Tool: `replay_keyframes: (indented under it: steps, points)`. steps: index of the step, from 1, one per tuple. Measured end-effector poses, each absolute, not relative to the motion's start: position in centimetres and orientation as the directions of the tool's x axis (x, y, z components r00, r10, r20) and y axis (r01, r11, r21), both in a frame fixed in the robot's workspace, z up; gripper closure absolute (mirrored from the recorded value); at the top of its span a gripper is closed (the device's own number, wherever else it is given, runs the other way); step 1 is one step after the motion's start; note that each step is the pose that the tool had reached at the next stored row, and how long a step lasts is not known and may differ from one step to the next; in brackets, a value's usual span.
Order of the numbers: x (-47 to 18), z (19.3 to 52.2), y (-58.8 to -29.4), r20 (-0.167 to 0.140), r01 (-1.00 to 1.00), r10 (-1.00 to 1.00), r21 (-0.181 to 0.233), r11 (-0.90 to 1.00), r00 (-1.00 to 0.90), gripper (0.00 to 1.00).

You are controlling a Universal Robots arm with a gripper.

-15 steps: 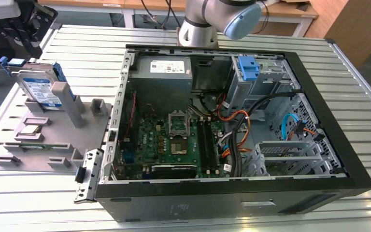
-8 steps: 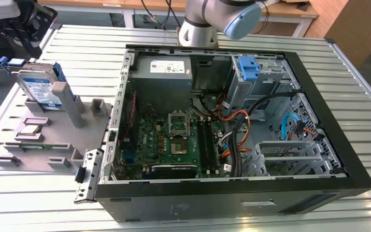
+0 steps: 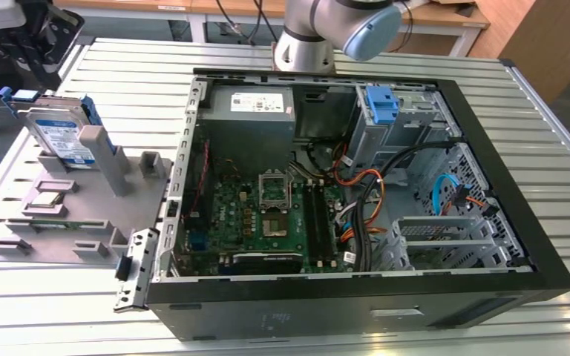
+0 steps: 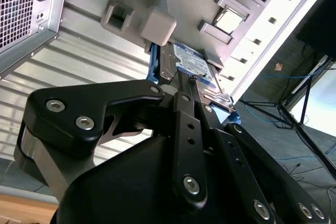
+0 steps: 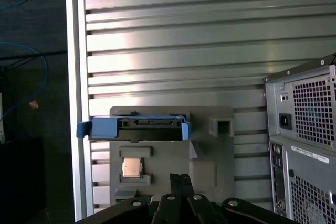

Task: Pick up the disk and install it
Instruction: 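Reach for the disk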

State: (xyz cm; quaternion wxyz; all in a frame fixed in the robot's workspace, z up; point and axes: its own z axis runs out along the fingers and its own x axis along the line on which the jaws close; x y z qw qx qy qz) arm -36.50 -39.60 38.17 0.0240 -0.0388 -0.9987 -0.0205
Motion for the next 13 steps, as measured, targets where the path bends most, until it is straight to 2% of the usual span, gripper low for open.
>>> replay_keyframes:
  steps: [13]
  points:
    - [-37.32, 37.27, -39.33, 0.050, 0.079, 0.076, 0.043, 0.996, -0.996, 0.89]
